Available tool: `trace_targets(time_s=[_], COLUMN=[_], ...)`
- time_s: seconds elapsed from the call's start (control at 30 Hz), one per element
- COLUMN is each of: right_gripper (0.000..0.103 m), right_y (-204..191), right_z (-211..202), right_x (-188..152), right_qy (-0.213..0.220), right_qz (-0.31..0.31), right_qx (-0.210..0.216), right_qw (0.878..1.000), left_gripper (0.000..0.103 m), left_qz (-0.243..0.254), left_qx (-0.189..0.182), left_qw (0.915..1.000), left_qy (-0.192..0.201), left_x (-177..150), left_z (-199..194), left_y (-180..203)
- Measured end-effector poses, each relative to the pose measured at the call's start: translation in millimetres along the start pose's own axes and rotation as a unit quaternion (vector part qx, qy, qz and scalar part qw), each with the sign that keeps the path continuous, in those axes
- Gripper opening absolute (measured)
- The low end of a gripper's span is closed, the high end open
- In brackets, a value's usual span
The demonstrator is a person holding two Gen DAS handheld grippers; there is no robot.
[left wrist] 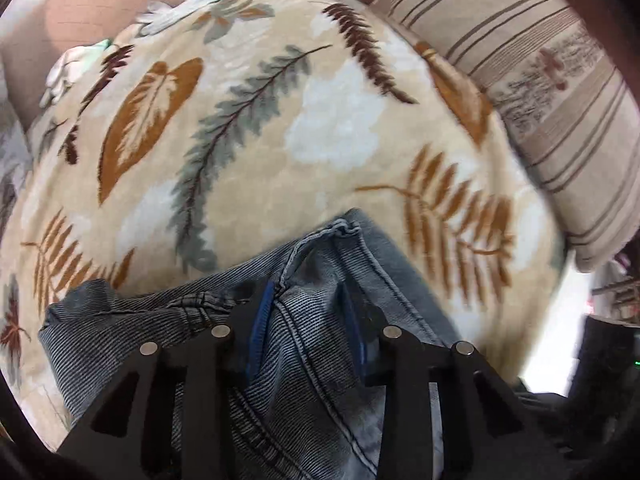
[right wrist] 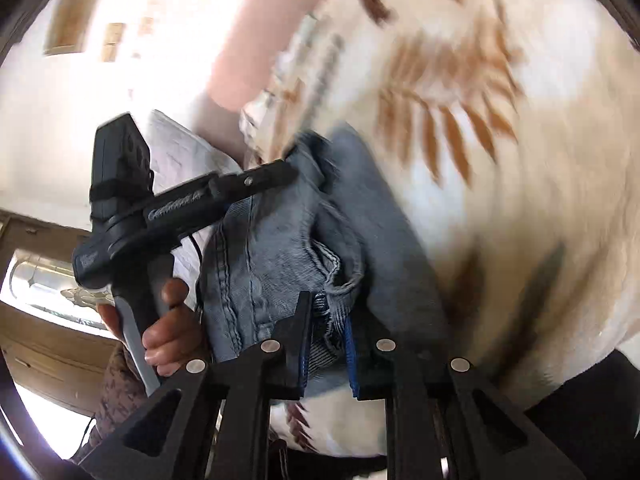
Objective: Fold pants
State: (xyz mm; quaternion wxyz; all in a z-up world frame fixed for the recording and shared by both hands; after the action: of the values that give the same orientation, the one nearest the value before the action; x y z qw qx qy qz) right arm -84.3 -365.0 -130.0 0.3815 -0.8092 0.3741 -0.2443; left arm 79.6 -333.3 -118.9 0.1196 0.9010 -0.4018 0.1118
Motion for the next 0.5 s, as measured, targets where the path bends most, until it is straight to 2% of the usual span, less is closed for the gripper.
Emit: trace_targets(time_s=[0.07, 0.17, 0.23, 0.27, 0.3, 0.37, 0.43, 0.5], right_gripper=[0.02, 0.035, 0.063, 0.068, 0.07, 0.071, 0.075, 0.076], right_y=[-6, -22, -31, -37, -42, -52, -59, -62], right_z=[-7, -35, -43, -39, -34, -15, 16, 51], right_x=[2, 19, 36, 43, 47, 53, 57, 51], right_qy=[0.006, 0.052, 0.069, 0.061, 0.051, 0.024, -0.007, -0.036], right_qz=[-0.017, -0.06, -0.065, -0.069, -0.075, -0.098, -0.116, -0.123], right_qx=[-0.004, -0.024, -0.016, -0.013, -0.01, 0.001, 0.0, -0.02], right_qw=[1.0, 0.997, 0.995, 0.996, 0.996, 0.995, 0.993, 0.991], left_gripper=[0.032, 0.034, 0.049, 0.065, 0.072, 0.072, 0.072, 0.072], left_qz=[-0.004, -0.038, -0.063, -0.076, -0.09, -0.118, -0.164, -0.214], left_qx=[-0.01, -0.061, -0.081, -0.077, -0.068, -0.046, -0.029, -0.042], left_qw=[0.9999, 0.9971, 0.9924, 0.9904, 0.9885, 0.985, 0.98, 0.9714], left_qy=[0.005, 0.024, 0.067, 0.086, 0.102, 0.118, 0.109, 0.095], left_x=[-1, 0, -1, -5, -12, -34, -66, -92], left_z=[-14, -55, -91, -104, -114, -126, -123, -112], left_y=[0, -10, -28, -38, -49, -77, -109, -131])
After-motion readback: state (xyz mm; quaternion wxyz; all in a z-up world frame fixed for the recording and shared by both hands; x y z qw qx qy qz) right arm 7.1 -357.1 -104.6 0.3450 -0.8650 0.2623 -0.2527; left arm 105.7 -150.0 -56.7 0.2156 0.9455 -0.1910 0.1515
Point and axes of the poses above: each gripper's, at about its wrist camera, not at the fingertips, and z roughly the way its jaws point, y to its right, x to its top, the point moved 8 cm from there along z, roughly the way its jaws point, and after that the axes turned 5 degrees about -x, right-handed, at the moved point
